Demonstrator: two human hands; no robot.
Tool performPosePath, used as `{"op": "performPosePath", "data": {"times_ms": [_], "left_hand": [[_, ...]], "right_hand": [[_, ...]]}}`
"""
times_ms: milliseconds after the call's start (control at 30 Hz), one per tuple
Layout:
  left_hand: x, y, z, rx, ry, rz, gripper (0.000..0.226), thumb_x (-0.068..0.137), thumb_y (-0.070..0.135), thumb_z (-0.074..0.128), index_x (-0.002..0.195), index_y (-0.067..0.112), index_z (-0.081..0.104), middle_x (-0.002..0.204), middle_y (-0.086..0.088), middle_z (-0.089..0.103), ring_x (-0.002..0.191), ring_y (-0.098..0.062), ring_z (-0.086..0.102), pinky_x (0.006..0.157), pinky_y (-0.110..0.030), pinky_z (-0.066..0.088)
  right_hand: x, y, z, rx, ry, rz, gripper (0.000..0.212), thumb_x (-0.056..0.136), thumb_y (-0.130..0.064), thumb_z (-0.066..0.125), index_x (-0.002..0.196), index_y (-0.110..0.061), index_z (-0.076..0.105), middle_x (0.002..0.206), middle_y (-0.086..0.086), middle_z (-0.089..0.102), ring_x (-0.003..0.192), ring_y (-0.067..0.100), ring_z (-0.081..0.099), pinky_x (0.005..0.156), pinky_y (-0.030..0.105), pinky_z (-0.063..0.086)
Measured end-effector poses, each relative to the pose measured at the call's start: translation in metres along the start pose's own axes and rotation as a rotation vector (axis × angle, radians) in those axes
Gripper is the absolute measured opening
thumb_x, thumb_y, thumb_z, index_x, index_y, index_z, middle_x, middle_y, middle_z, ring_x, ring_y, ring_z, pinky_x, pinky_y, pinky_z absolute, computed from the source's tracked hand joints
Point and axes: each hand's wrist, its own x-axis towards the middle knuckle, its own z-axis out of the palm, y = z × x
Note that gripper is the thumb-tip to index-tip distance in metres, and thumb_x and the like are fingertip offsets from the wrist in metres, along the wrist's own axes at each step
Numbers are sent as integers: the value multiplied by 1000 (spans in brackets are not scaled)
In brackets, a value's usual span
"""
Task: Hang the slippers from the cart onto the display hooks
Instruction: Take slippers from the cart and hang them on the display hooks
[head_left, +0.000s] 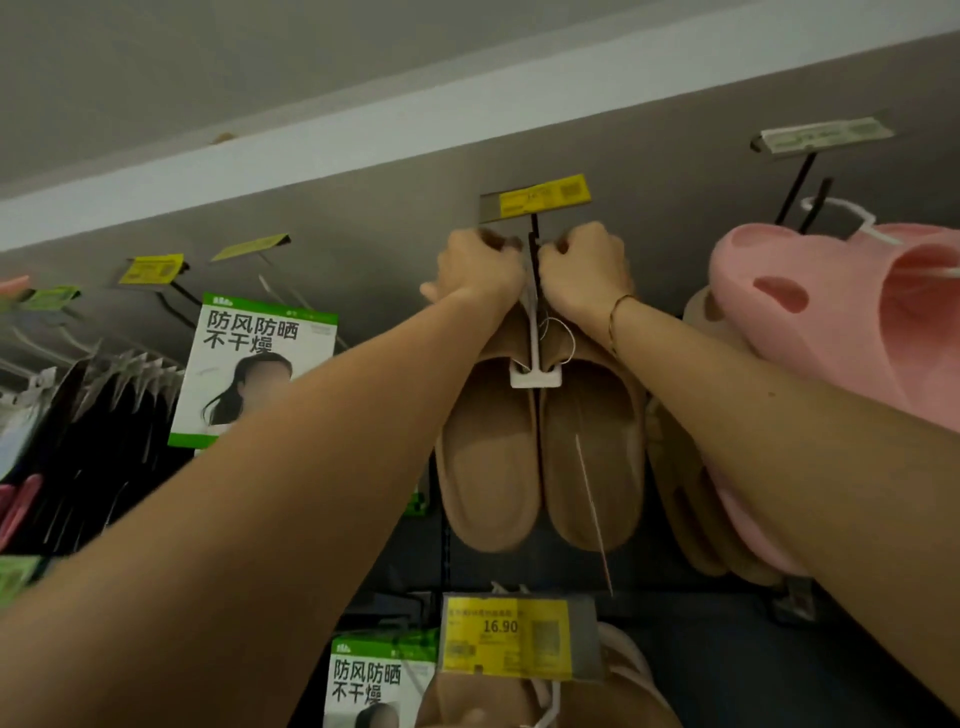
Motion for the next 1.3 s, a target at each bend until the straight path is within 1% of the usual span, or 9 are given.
{"op": "performPosePath", "data": {"times_ms": [167,333,467,600,667,733,933,1233,1300], "left_hand": [[-5,-32,21,169,-161,-57,10,90,38,69,92,29,72,103,-1,73,99,-24,66,99,-44,50],[-34,-71,40,265,-338,51,33,96,39,59,127,28,68,116,-5,71,107,-27,66,95,-42,55],[-55,-87,46,501,-605,145,44,105,36,38,147,29,47,137,-7,58,122,-29,57,103,-36,45],[-83,-102,50,646,-898,119,51,107,32,28,157,28,26,162,-6,27,150,-30,22,123,-45,17],[-96,-97,42,604,-1037,-27,44,109,22,30,153,18,32,151,-6,40,138,-27,40,109,-36,33],[-103,-92,32,623,-1094,-78,28,108,17,33,132,15,49,117,-7,54,96,-20,55,79,-29,44],[-108,-67,-24,556,-859,4,31,102,23,42,72,24,49,73,4,50,72,-20,54,73,-33,46],[-150,-46,-234,309,-536,-185,31,104,16,38,111,1,64,88,-9,66,67,-16,61,49,-18,49],[-180,-68,-294,304,-462,-260,37,98,23,40,109,0,67,97,-17,71,84,-30,69,64,-26,57]], "right_hand": [[4,34,24,-94,-111,136,18,93,-28,61,90,-11,63,95,9,64,87,28,63,69,34,51],[-14,90,46,-197,-189,157,21,99,-25,48,104,-12,64,110,14,63,90,29,59,71,35,49],[-36,124,65,-471,-483,163,54,97,-43,46,146,-22,40,153,13,29,136,40,33,110,49,34],[-57,143,74,-498,-692,173,71,92,-42,54,154,-25,25,155,15,31,135,38,37,110,47,38],[-68,146,70,-444,-846,220,53,96,-34,50,146,-18,42,140,13,49,122,34,50,106,45,43],[-82,141,61,-423,-927,237,45,98,-34,50,139,-15,53,135,11,55,121,32,53,109,46,42],[-107,72,25,-391,-764,40,12,99,-21,53,102,-11,61,94,5,58,86,20,55,57,20,37],[-217,-137,5,-228,-711,-193,22,89,-22,61,74,-6,65,72,10,61,72,27,59,57,29,40],[-264,-181,14,-225,-771,-250,31,88,-18,59,59,-11,49,60,8,49,61,29,52,51,31,35]]}}
